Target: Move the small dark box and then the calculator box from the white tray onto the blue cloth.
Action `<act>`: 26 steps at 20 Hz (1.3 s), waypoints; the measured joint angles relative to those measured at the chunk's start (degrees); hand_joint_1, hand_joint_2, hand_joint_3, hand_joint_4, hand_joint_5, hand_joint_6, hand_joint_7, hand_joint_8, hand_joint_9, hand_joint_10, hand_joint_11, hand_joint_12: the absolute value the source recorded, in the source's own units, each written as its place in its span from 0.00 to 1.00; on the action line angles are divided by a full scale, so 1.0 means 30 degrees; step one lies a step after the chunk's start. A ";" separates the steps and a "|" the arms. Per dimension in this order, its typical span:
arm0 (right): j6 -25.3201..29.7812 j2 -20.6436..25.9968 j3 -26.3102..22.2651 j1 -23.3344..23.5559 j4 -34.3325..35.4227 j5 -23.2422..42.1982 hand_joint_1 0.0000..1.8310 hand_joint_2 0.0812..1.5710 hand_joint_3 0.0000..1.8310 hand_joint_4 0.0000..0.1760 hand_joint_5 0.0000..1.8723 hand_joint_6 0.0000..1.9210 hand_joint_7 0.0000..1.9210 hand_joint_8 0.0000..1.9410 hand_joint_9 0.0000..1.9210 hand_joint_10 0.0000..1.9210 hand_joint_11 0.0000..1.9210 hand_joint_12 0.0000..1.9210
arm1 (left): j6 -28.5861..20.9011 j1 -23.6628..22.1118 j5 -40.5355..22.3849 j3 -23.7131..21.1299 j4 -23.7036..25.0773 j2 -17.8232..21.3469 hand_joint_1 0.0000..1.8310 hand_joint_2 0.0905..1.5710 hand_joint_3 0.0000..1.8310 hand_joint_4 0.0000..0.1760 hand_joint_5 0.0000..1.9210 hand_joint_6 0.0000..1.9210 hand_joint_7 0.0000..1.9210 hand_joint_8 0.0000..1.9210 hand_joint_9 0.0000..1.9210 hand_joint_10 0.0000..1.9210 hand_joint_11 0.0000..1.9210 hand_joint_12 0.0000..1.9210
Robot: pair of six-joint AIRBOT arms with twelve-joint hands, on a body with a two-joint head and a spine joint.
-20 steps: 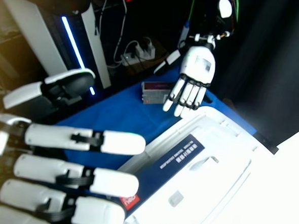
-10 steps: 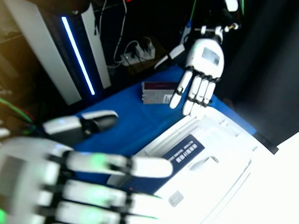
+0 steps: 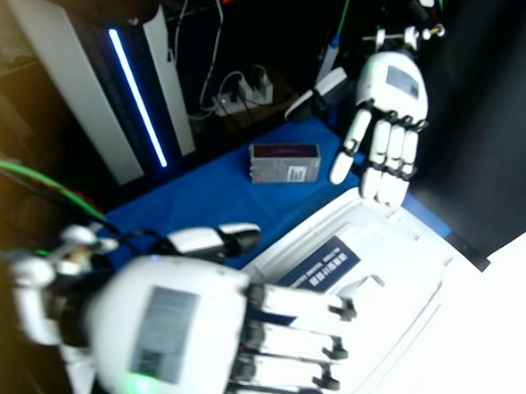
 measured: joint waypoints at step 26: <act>0.1523 0.1545 -0.2419 0.2514 -0.4743 -0.0954 0.63 0.71 0.00 0.00 0.50 0.54 0.66 0.49 0.65 0.83 0.60 1.00 | 0.0233 -0.0568 0.1013 0.0415 0.0000 -0.0044 0.36 0.37 0.00 0.71 0.00 0.00 0.00 0.00 0.00 0.00 0.01 0.00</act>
